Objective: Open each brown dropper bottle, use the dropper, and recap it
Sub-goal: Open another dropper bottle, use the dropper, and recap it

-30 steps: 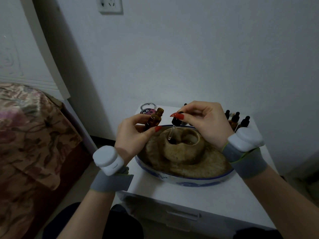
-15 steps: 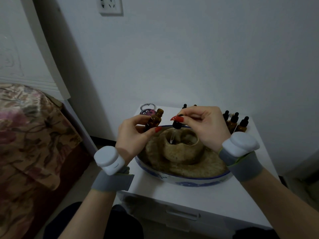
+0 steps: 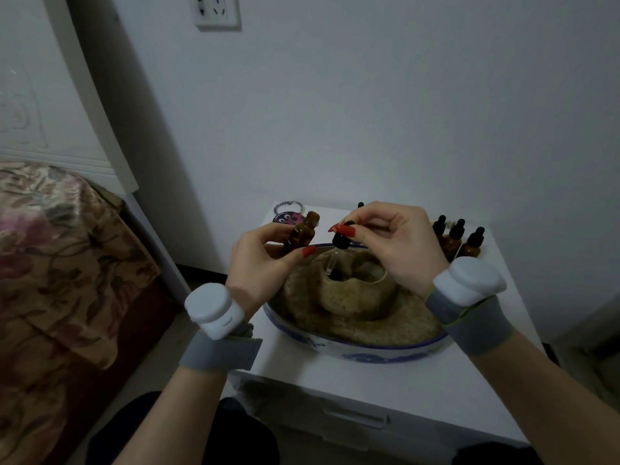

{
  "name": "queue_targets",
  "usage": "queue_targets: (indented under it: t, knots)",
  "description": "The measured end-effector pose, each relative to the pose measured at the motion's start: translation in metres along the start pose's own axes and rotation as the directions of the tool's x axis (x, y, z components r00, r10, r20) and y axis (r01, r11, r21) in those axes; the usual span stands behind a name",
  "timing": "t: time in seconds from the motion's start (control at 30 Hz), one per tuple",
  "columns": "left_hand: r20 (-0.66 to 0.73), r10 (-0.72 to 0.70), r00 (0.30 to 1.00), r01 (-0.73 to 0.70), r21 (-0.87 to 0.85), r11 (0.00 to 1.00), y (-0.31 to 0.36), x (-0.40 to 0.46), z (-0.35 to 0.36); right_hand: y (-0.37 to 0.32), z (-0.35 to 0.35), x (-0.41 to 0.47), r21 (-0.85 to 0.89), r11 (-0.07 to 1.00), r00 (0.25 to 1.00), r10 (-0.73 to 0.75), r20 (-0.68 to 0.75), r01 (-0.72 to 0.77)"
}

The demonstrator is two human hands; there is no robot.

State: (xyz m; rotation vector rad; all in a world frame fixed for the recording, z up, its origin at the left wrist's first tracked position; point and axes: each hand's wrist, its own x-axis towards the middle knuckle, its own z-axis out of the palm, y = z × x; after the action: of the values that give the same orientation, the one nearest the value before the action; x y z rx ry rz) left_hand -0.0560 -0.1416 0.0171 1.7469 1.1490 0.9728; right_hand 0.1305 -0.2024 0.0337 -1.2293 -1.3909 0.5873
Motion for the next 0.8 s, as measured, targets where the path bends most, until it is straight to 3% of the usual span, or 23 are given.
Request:
queue_targets:
  t: [0.2,0.8]
  knots:
    - [-0.006,0.004,1.000,-0.004,-0.004,1.000,0.0006,-0.0002,0.0000,-0.0012,0.0001,0.0009,0.071,0.997,1.000,-0.011,0.007,0.010]
    - [0.002,0.015,1.000,-0.015,0.005,1.000,0.0010,0.0003,0.0003,0.0034,-0.0023,0.0017,0.036,0.999,1.000,0.000,-0.017,0.000]
